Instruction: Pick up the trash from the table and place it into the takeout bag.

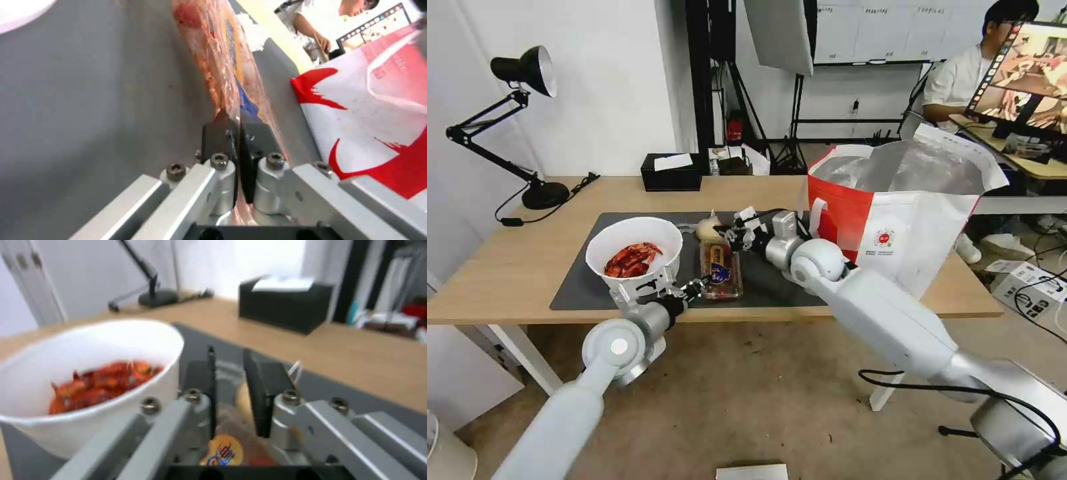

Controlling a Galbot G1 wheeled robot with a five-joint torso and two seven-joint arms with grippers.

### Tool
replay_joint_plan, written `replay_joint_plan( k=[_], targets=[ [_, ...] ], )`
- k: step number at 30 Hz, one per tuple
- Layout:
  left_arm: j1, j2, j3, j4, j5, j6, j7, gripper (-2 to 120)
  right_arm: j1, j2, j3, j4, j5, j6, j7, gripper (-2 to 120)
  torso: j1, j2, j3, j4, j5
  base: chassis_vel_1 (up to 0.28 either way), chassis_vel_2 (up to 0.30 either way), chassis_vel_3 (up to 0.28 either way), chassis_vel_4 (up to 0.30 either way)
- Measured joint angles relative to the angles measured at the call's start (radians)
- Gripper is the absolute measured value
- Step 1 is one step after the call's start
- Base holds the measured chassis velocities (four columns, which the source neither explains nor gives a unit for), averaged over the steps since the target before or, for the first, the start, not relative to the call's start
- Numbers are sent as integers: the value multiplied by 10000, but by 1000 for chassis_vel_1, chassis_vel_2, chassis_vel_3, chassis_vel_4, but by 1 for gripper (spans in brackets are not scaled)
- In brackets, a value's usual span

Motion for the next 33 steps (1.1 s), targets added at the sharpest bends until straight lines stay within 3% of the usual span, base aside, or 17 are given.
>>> replay_joint_plan(
  k=[8, 12, 15, 16, 18, 21, 25, 33],
  targets=[
    [96, -50, -129, -275, -30, -109, 35, 0, -1202, -1081, 650, 2179, 280, 602, 1058, 46, -1, 0, -1, 1, 0, 0, 0, 0, 0],
    [141, -84, -264, -384, -38, -137, 35, 0, -2512, -1718, 1249, 3216, 182, 787, 1286, 59, -1, 1, -1, 0, 0, 0, 0, 0, 0],
    [212, -65, -444, -633, -72, -149, 35, 0, -4000, -2175, 2069, 4008, -229, 1047, 1309, 75, -2, 1, -1, -1, 1, 0, 0, 0, 0],
    [212, -65, -444, -633, -72, -149, 35, 0, -4000, -2175, 2069, 4008, -229, 1047, 1309, 75, -2, 1, -1, -1, 1, 0, 0, 0, 0],
    [289, 3, -605, -936, -141, -164, 37, 0, -5370, -2466, 3188, 4642, -774, 1336, 1149, 86, -1, 2, -2, 1, 0, 0, 0, 0, 0],
    [319, 83, -718, -1115, -187, -189, 38, 0, -6427, -2631, 3988, 5074, -1127, 1508, 1017, 96, -2, 2, -1, -2, 1, 0, 0, 0, 0],
    [261, 178, -878, -1291, -195, -196, 81, 0, -7417, -2711, 4695, 5457, -1512, 1755, 972, 100, -2, 2, -2, 0, -2, 0, 0, 0, 0],
    [-1088, 988, -1087, -1518, -448, -184, 297, 0, -10718, -1848, 6609, 5851, -3747, 3676, 751, 100, -2, 2, -1, 0, -1, 0, 0, 0, 0]
  ],
)
